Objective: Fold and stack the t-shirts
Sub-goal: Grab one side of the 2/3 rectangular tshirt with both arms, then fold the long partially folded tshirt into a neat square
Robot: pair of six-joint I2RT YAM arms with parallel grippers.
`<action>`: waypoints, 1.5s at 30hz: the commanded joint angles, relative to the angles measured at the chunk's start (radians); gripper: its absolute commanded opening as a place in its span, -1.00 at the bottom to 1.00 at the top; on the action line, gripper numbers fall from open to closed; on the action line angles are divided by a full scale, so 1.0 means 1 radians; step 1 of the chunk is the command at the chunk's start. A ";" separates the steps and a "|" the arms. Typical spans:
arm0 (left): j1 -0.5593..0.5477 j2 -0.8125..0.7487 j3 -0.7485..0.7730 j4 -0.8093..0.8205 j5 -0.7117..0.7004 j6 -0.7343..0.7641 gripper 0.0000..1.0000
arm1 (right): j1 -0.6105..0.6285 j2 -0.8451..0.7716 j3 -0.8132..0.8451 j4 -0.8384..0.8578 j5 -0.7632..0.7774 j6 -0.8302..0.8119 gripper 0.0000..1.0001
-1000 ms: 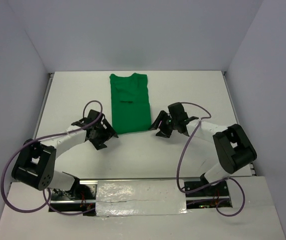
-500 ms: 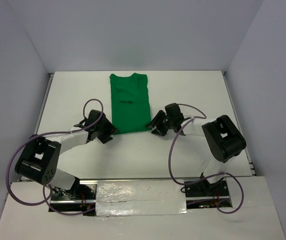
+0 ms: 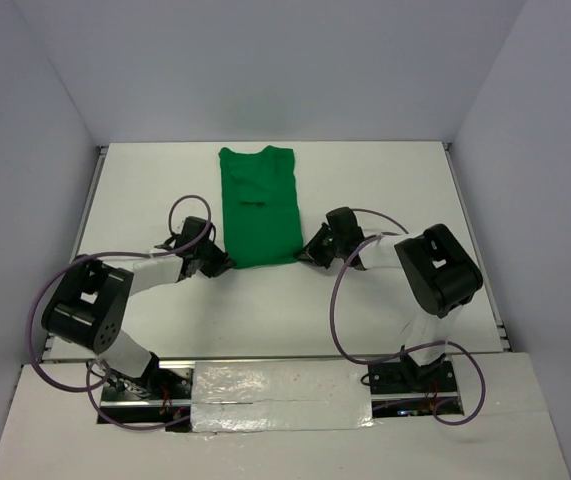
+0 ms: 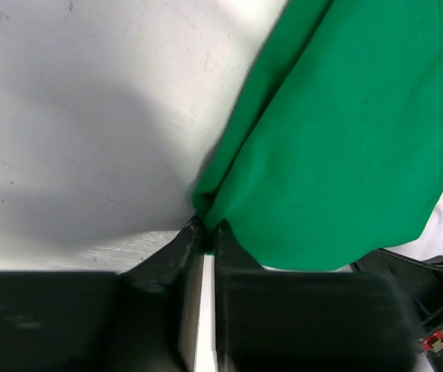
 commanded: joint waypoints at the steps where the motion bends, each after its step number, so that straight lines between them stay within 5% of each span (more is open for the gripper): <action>1: -0.002 0.044 0.006 -0.082 -0.070 0.023 -0.75 | 0.006 0.014 0.028 -0.041 0.066 -0.012 -0.86; 4: -0.002 0.059 0.023 -0.110 -0.074 0.031 -1.00 | 0.006 0.001 0.028 -0.059 0.078 -0.023 -1.00; 12: -0.002 0.019 0.072 -0.225 -0.068 0.068 -1.00 | 0.011 -0.137 0.013 -0.154 0.081 -0.095 -1.00; 31: -0.236 -0.570 0.076 -0.760 0.006 -0.085 -1.00 | 0.143 -0.862 -0.188 -0.628 0.184 -0.133 -1.00; 36: -0.236 -0.549 0.190 -0.803 -0.088 -0.082 -1.00 | 0.143 -0.855 -0.107 -0.654 0.228 -0.159 -1.00; 45: -0.144 -0.242 0.418 -0.713 -0.125 0.031 -1.00 | 0.106 -0.599 0.125 -0.558 0.291 -0.230 -1.00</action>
